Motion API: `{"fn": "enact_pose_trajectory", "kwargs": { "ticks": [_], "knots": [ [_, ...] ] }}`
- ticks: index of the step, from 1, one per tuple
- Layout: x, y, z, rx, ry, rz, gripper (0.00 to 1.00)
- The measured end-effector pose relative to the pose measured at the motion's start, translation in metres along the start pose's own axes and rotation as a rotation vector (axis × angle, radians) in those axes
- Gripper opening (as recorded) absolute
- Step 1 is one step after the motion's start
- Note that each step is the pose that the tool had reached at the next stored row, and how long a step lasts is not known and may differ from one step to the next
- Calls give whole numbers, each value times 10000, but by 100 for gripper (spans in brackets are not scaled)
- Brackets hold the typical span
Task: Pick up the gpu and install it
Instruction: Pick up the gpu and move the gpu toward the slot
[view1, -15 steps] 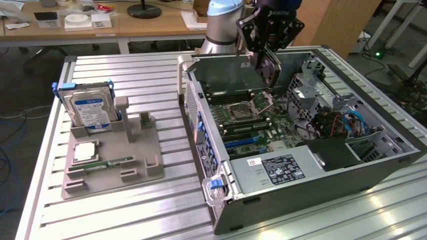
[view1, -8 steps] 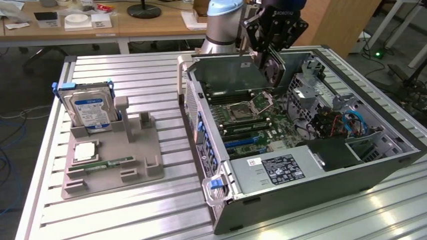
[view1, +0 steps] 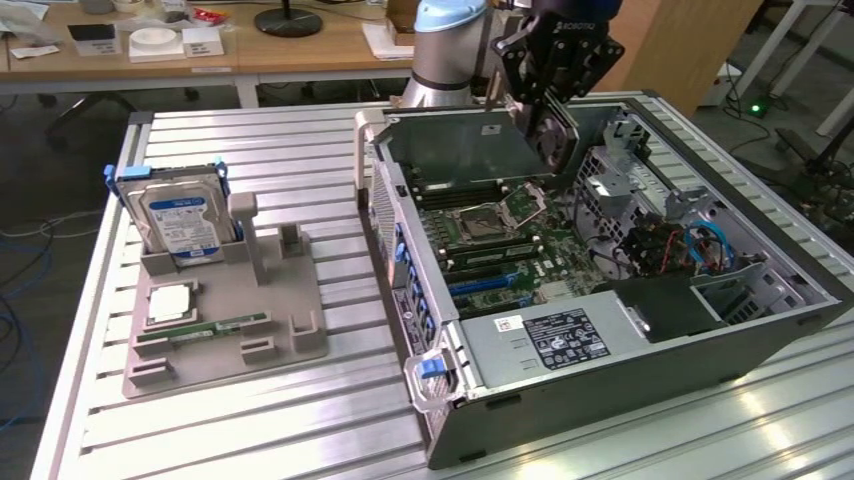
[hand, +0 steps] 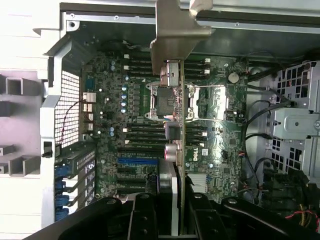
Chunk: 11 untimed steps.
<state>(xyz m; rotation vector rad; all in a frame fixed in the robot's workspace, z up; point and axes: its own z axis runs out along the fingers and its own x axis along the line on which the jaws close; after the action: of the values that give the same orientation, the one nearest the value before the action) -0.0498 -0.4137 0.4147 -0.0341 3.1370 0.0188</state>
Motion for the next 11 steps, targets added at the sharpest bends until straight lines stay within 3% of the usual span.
{"fn": "enact_pose_trajectory", "kwargs": {
  "ticks": [11],
  "knots": [
    [-205,-5,1,0,0,0,29]
  ]
}}
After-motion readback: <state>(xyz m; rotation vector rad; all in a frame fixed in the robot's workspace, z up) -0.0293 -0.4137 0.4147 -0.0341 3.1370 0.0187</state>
